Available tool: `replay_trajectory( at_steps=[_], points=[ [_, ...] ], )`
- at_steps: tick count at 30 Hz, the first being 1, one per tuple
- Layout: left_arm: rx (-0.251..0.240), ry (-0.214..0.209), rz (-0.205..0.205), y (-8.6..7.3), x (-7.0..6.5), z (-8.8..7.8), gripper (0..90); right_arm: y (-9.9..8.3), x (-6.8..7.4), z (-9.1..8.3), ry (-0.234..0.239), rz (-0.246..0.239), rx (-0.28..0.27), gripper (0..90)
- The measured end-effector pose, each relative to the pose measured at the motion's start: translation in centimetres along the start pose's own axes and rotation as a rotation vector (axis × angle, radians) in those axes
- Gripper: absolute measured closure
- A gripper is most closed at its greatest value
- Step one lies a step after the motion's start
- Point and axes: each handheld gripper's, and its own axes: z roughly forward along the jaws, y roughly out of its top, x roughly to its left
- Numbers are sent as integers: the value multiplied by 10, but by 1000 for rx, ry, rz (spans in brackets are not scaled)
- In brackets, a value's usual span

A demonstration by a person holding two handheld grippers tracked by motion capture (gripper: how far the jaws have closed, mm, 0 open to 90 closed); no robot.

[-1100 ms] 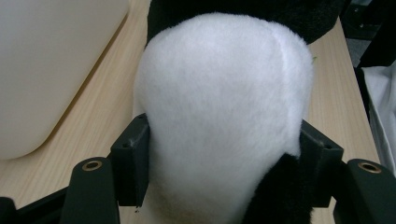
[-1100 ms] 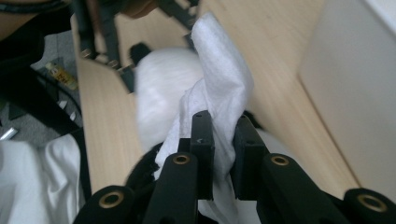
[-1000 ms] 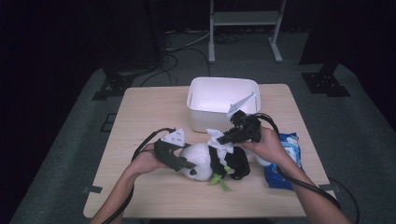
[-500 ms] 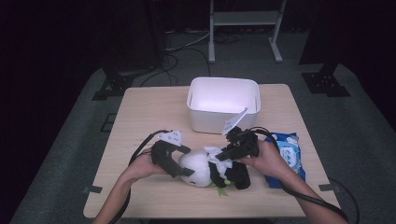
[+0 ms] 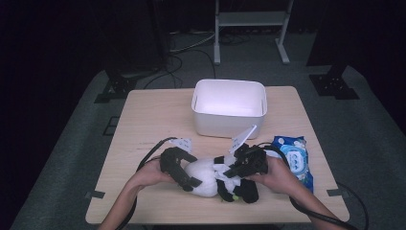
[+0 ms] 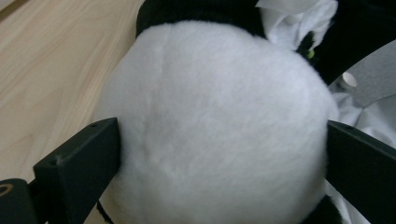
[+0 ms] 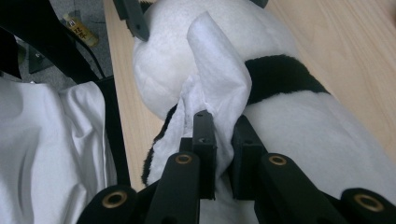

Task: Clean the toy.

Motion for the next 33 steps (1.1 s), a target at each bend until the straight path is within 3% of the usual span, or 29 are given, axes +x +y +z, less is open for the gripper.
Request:
replay_trajectory(
  at_steps=[6,7,8,10,14,20,24,25,28,31,33],
  points=[
    [-5,6,-14,-3,1,2,27,0,0,2,-1,-1,10,820],
    [-7,11,-8,-4,-1,2,121,1,0,2,-2,-2,13,820],
    [-5,25,8,-4,-2,1,121,1,0,2,-2,-2,13,820],
    [-15,57,26,-4,-3,-2,223,3,-1,1,1,-3,6,819],
    [-40,105,33,-4,-1,-6,329,10,-5,-3,-39,-18,-14,818],
    [-49,251,120,0,-3,-9,356,20,-10,-6,-87,-32,-23,815],
    [-8,374,223,5,-6,-11,351,23,-13,-6,-112,-31,-31,815],
    [3,385,235,6,-8,-10,346,24,-15,-5,-104,-30,-26,815],
    [-1,382,248,5,-8,-9,328,29,-18,-7,-83,-33,-48,813],
    [-1,360,259,3,-11,-10,303,39,-19,-13,-109,-39,-90,812],
    [-8,334,238,2,-11,-11,271,42,-21,-14,-128,-37,-88,812]
  ],
)
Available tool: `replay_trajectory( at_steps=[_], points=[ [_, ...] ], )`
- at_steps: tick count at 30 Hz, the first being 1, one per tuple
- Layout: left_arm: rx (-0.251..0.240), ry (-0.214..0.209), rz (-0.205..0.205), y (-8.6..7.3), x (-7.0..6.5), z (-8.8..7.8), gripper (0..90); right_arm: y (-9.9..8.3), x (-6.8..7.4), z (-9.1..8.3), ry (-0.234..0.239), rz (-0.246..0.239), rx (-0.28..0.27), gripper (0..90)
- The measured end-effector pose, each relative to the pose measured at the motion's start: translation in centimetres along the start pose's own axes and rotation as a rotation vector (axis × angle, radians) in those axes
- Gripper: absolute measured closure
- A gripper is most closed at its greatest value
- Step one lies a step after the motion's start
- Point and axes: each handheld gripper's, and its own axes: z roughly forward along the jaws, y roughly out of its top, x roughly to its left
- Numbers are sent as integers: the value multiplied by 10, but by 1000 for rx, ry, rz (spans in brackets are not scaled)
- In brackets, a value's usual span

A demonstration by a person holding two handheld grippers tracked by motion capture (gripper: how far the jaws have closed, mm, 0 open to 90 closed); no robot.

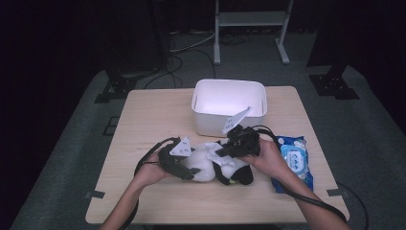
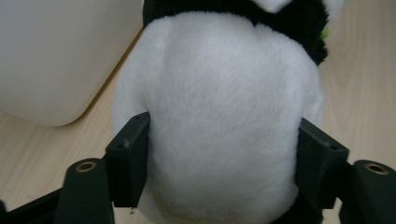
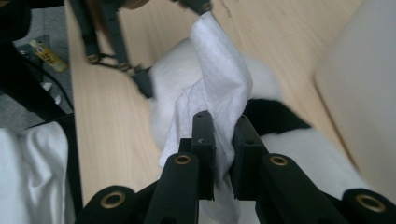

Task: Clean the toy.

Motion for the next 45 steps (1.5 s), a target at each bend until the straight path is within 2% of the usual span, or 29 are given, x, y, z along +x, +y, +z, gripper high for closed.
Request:
replay_trajectory(
  at_steps=[1,6,8,9,10,14,16,17,18,21,23,26,28,38,43,45],
  points=[
    [-4,-21,-18,-1,1,-1,246,0,-2,1,-10,-1,11,812],
    [-61,-91,-61,-3,2,-4,136,-16,-6,5,37,46,22,812],
    [-119,-149,-120,-3,5,-10,120,-23,-4,6,56,55,39,812],
    [-130,-156,-132,-3,7,-13,120,-28,-3,6,63,62,45,813],
    [-130,-158,-150,-4,7,-13,117,-32,-1,6,63,67,46,813],
    [-67,-141,-165,-10,6,-2,68,-46,3,2,53,87,21,813],
    [-69,-141,-170,-12,6,2,49,-48,6,1,46,83,14,813],
    [-70,-140,-164,-12,5,2,52,-48,8,1,36,73,15,813],
    [-76,-140,-168,-13,5,3,58,-44,13,2,6,37,26,812],
    [-82,-151,-164,-16,6,7,57,-40,18,3,-10,20,29,811],
    [-82,-147,-158,-15,5,8,58,-35,21,7,2,7,26,810],
    [-55,-131,-133,-13,3,10,64,-27,28,18,26,-12,62,808],
    [-63,-132,-145,-14,5,10,67,-25,29,18,21,-28,66,808],
    [-71,-135,-161,-16,8,11,79,-42,18,-13,-27,17,30,804],
    [-73,-135,-165,-16,8,10,79,-53,9,-30,-51,57,14,800],
    [-78,-137,-173,-17,8,11,79,-59,3,-37,-77,81,9,800]
  ],
)
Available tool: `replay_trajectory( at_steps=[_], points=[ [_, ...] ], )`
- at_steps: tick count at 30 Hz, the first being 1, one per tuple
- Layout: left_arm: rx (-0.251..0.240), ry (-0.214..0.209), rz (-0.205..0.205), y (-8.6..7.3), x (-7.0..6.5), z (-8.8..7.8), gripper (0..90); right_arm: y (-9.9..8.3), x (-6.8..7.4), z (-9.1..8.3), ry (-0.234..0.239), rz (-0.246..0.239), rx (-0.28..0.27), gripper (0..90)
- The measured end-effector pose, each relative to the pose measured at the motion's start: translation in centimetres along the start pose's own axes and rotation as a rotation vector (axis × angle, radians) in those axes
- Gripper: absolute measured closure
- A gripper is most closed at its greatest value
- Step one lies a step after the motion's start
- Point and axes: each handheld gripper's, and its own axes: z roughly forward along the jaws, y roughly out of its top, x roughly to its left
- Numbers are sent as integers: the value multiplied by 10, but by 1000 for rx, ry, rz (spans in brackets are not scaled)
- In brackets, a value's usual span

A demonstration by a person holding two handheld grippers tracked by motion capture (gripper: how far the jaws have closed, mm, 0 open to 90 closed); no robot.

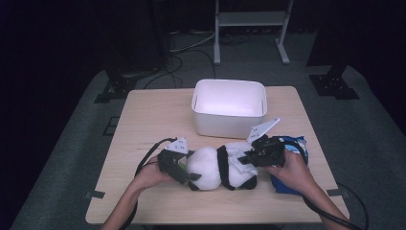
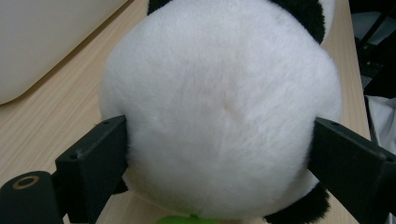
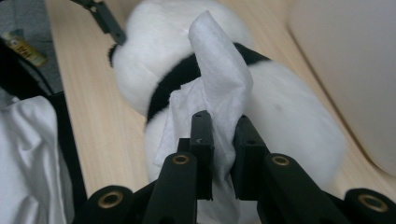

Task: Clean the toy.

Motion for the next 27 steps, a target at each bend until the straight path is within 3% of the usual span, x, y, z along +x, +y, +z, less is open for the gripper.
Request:
replay_trajectory(
  at_steps=[6,15,27],
  points=[
    [2,-6,6,-1,0,0,79,-20,-18,-5,1,73,-14,800],
    [7,-6,8,-3,0,-1,79,-24,-13,-5,34,74,6,800],
    [25,1,20,-2,-1,0,85,-2,-27,-6,38,78,25,796]
  ],
)
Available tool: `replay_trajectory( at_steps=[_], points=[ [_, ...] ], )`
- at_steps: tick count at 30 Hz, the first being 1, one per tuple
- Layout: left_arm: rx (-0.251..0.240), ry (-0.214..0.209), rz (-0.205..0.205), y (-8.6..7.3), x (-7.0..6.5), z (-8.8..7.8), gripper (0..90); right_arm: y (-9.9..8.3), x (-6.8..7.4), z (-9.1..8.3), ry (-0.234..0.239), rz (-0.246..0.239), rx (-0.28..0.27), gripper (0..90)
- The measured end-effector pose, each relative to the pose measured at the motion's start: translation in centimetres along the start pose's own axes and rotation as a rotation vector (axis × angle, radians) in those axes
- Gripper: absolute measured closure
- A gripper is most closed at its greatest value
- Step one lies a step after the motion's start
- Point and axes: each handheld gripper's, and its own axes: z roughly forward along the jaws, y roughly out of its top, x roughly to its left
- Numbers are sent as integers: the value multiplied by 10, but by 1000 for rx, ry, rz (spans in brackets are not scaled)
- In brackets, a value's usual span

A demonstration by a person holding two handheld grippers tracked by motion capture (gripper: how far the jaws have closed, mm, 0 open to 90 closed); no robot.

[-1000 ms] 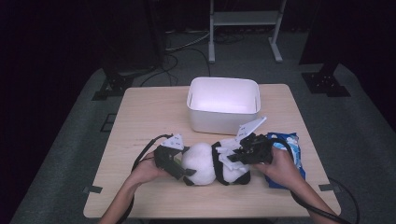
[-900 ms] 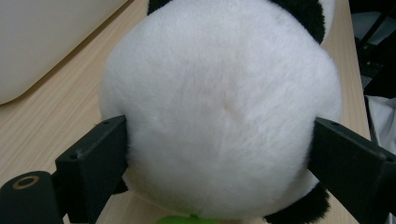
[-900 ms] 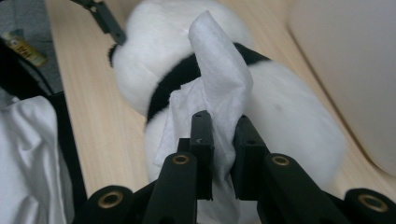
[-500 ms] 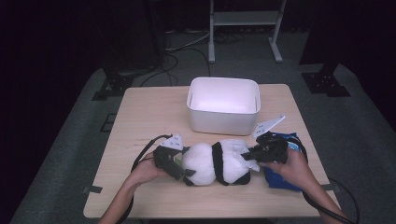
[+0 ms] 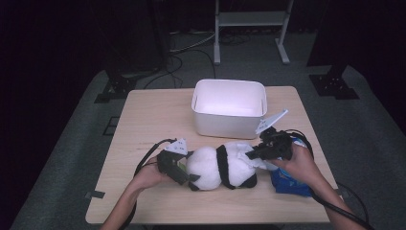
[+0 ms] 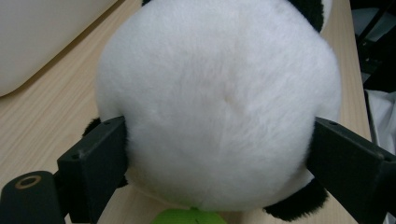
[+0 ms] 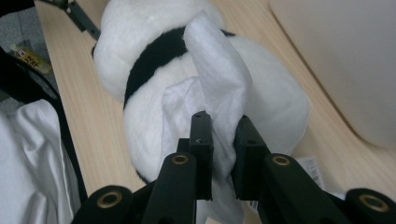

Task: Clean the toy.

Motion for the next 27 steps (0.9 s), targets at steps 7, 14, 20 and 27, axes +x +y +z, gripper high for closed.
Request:
replay_trajectory(
  at_steps=[7,14,20,27],
  points=[
    [2,1,16,1,-1,1,85,25,-1,11,19,-26,16,797],
    [6,1,23,3,0,2,85,45,0,28,48,-38,41,797],
    [5,-3,25,2,1,2,85,58,-2,41,53,-51,58,797],
    [5,-3,26,2,1,1,85,54,-17,35,14,-13,61,797]
  ],
)
